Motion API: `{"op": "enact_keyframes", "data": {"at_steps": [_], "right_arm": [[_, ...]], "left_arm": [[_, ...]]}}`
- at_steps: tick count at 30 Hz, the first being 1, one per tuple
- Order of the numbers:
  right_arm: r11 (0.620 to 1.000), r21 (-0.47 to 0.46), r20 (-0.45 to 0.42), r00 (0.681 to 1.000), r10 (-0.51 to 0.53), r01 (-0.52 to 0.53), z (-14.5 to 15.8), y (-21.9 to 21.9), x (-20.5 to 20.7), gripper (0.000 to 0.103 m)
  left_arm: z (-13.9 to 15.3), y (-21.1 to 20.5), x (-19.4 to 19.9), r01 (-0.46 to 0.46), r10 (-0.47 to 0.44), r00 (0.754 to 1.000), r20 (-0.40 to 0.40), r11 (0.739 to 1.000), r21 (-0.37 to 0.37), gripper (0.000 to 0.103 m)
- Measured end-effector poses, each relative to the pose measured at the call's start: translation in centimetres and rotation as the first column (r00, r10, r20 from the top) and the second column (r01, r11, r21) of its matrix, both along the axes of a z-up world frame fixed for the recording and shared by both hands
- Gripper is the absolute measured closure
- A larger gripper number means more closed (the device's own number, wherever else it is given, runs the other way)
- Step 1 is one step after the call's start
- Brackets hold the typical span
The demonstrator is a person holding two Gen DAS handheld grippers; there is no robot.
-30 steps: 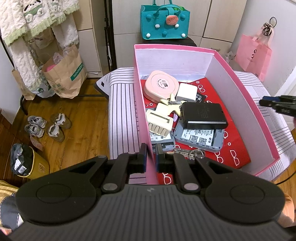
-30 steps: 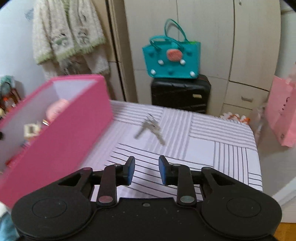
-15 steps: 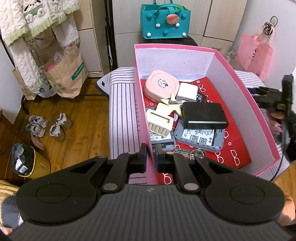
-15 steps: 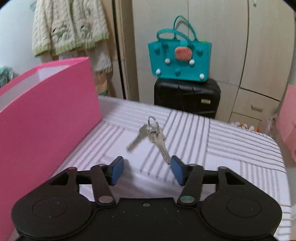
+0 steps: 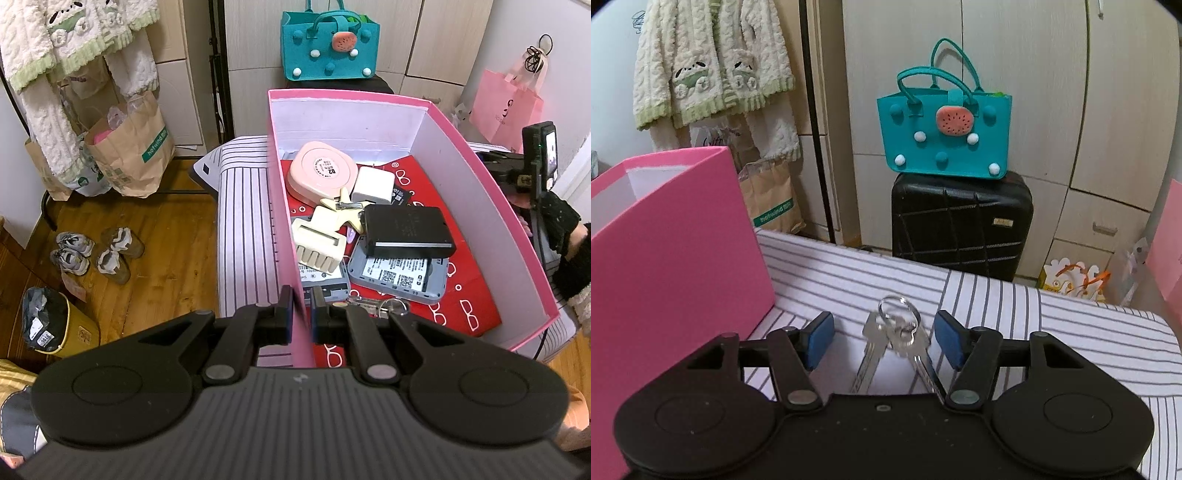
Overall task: Organize rigid objects
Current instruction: 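Grasp the key bunch by its ring with the right gripper, then carry the key bunch into the box and release it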
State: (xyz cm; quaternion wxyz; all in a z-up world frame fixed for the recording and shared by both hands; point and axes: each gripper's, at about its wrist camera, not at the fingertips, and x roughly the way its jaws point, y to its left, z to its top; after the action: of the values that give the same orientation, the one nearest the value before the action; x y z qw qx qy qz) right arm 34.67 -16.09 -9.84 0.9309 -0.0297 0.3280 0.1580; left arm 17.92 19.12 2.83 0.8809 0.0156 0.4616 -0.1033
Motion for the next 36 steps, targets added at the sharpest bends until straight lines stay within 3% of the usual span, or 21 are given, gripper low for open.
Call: {"op": "enact_keyframes", "data": {"at_steps": [1, 2, 3, 4, 5, 6, 12, 17, 27, 31, 36], "right_arm": [[1.000, 0.005, 0.006, 1.000, -0.012, 0.012, -0.1, 0.0, -0.1, 0.040], [1.000, 0.003, 0.016, 1.000, -0.019, 0.019, -0.1, 0.0, -0.3, 0.050], [1.000, 0.001, 0.021, 1.000, -0.020, 0.020, 0.0, 0.0, -0.4, 0.067], [1.000, 0.006, 0.016, 1.000, -0.015, 0.015, 0.2, -0.1, -0.4, 0.072], [1.000, 0.010, 0.012, 1.000, -0.023, 0.023, 0.5, -0.2, -0.5, 0.090], [0.999, 0.027, 0.012, 1.000, -0.029, 0.029, 0.9, -0.4, -0.8, 0.092], [0.997, 0.082, 0.069, 0.997, -0.018, 0.012, 4.7, -1.2, -3.7, 0.094], [0.983, 0.181, 0.051, 0.998, 0.020, -0.029, 8.2, -1.8, -6.4, 0.094], [0.940, 0.287, 0.036, 0.982, 0.183, -0.185, 14.8, -0.5, -11.9, 0.094], [0.901, 0.347, 0.024, 0.962, 0.270, -0.262, 16.0, 0.8, -13.4, 0.094], [0.866, 0.369, 0.024, 0.935, 0.355, -0.338, 15.3, 3.3, -14.1, 0.094]], "left_arm": [[0.0, 0.0, 0.0, 0.001, -0.001, 1.000, 0.003, 1.000, 0.001, 0.095], [0.0, 0.1, 0.0, 0.001, -0.001, 1.000, 0.004, 1.000, 0.001, 0.095], [0.0, 0.1, 0.0, 0.002, -0.002, 1.000, 0.004, 1.000, 0.001, 0.095], [0.0, 0.1, 0.0, 0.000, 0.000, 1.000, 0.002, 1.000, -0.001, 0.095], [0.0, 0.1, 0.0, -0.001, 0.001, 1.000, 0.001, 1.000, -0.001, 0.095], [-0.1, 0.0, -0.1, -0.001, 0.001, 1.000, 0.002, 1.000, 0.000, 0.095], [0.0, 0.0, -0.1, 0.000, 0.000, 1.000, 0.002, 1.000, -0.002, 0.095], [-0.1, 0.1, -0.1, -0.001, 0.001, 1.000, 0.008, 1.000, -0.001, 0.095], [-0.1, 0.3, -0.3, -0.006, 0.007, 1.000, 0.018, 1.000, -0.030, 0.095], [-0.1, 0.1, -0.3, -0.010, 0.011, 1.000, 0.021, 1.000, -0.026, 0.095], [-0.2, 0.3, -0.4, -0.016, 0.017, 1.000, 0.024, 0.999, -0.034, 0.095]]}}
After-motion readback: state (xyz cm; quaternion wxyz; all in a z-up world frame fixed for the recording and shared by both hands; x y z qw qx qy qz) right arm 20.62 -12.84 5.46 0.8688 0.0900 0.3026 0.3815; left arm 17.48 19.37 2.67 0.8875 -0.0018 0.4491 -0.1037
